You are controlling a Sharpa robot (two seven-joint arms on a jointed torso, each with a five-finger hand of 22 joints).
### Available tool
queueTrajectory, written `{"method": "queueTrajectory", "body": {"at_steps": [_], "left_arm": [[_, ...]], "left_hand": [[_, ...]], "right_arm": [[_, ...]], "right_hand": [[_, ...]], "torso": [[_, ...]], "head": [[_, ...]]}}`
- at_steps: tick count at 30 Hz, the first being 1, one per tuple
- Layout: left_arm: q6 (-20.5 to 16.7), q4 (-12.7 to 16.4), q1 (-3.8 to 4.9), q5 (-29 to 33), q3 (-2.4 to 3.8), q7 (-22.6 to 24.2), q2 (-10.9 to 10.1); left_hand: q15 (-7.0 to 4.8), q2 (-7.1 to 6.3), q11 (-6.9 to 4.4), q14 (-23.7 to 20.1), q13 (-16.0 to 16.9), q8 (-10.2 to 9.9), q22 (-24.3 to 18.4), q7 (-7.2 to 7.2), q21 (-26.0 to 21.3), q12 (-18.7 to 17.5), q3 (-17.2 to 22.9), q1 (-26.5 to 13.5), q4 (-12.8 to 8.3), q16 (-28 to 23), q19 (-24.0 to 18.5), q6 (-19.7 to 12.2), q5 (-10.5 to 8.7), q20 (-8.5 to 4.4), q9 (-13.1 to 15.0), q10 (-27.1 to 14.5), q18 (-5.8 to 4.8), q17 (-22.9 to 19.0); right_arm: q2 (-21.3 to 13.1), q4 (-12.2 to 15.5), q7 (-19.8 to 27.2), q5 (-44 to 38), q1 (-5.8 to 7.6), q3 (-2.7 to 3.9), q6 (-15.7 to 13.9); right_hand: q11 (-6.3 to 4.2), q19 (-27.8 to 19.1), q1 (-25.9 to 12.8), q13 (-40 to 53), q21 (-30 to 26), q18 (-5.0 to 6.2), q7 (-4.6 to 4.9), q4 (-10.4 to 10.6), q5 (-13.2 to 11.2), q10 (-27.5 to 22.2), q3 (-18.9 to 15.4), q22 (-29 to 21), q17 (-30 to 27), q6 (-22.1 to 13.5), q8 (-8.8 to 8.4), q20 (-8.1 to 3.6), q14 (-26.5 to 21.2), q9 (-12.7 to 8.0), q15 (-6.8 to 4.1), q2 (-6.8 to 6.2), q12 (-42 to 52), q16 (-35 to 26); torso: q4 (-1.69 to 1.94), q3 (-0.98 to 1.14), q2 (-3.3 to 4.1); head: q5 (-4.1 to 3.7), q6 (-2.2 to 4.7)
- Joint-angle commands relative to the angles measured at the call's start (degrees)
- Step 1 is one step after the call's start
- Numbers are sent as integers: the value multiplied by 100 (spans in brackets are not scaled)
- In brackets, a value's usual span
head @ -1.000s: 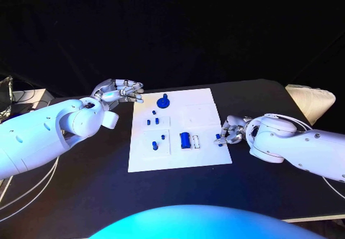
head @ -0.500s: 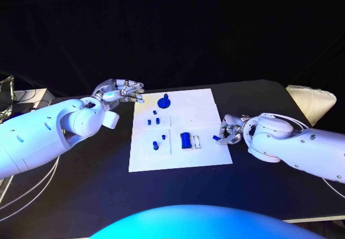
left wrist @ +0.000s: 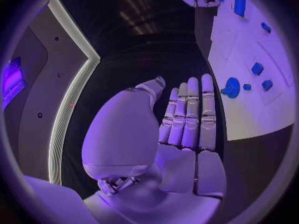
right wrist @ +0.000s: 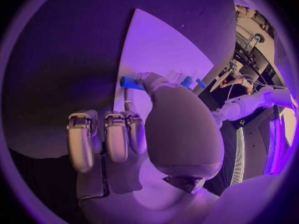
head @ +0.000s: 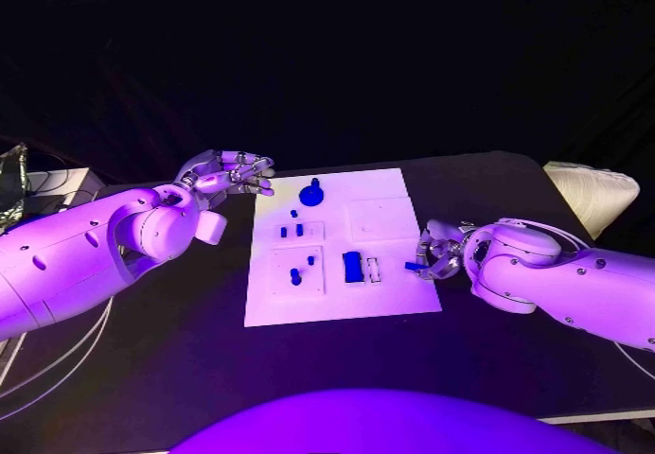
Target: Assemble the parts on the task board
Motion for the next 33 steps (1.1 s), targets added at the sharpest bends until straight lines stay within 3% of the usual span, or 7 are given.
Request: {"method": "queueTrajectory", "body": {"at_steps": [1,7,16,22,33], "left_arm": [[75,13,-7,-9,4,27,7],[75,14,-7,-9,4,24,6],[75,16,-7,-9,3,20,4],[80,22,-7,-9,3,14,3],[91,27,-7,-11,3,-1,-4]], "left_hand": [[16,31,-5,-9,-6,-39,-8,16,-33,-39,-11,9,32,-37,42,5,6,16,-9,30,21,10],[16,31,-5,-9,-6,-39,-8,16,-33,-39,-11,9,32,-37,42,5,6,16,-9,30,21,10],[17,34,-3,-7,-6,-41,-11,20,-37,-45,-12,9,40,-39,44,2,6,17,-10,30,21,14],[18,45,-2,-5,-6,-40,-13,20,-40,-49,-10,9,49,-41,47,3,6,17,-11,33,21,19],[18,57,-2,-4,-5,-40,-16,20,-43,-53,-8,7,61,-43,49,4,6,18,-12,36,21,23]], "right_arm": [[-12,82,-58,301,-27,-41,21],[-17,216,-63,627,86,-32,-122],[101,341,-57,942,165,-30,-150],[309,239,-62,1154,170,-39,-242],[559,28,-80,1260,142,-52,-234]], "right_hand": [[36,599,-83,1509,34,-81,0,-171,77,602,212,1506,1509,55,25,53,598,-516,33,8,28,37],[17,599,-221,1509,34,-81,-24,-188,206,602,281,1506,1509,103,66,43,598,-486,17,2,28,37],[-7,599,-544,1509,34,-81,-54,-107,9,602,278,1506,1509,125,91,27,598,-465,-2,-1,28,37],[-21,599,-795,1509,34,-81,-71,13,-158,602,285,1506,1509,145,108,15,598,-458,-14,72,28,37],[-44,599,-1086,1509,34,-81,-99,165,-204,602,325,1506,1509,199,150,-3,598,-463,-34,193,28,37]], "torso": [[-7,-3,2],[-1,-2,0],[4,0,6],[0,2,2],[4,3,8]], "head": [[1,0],[-13,0],[-11,0],[-13,0],[8,0]]}}
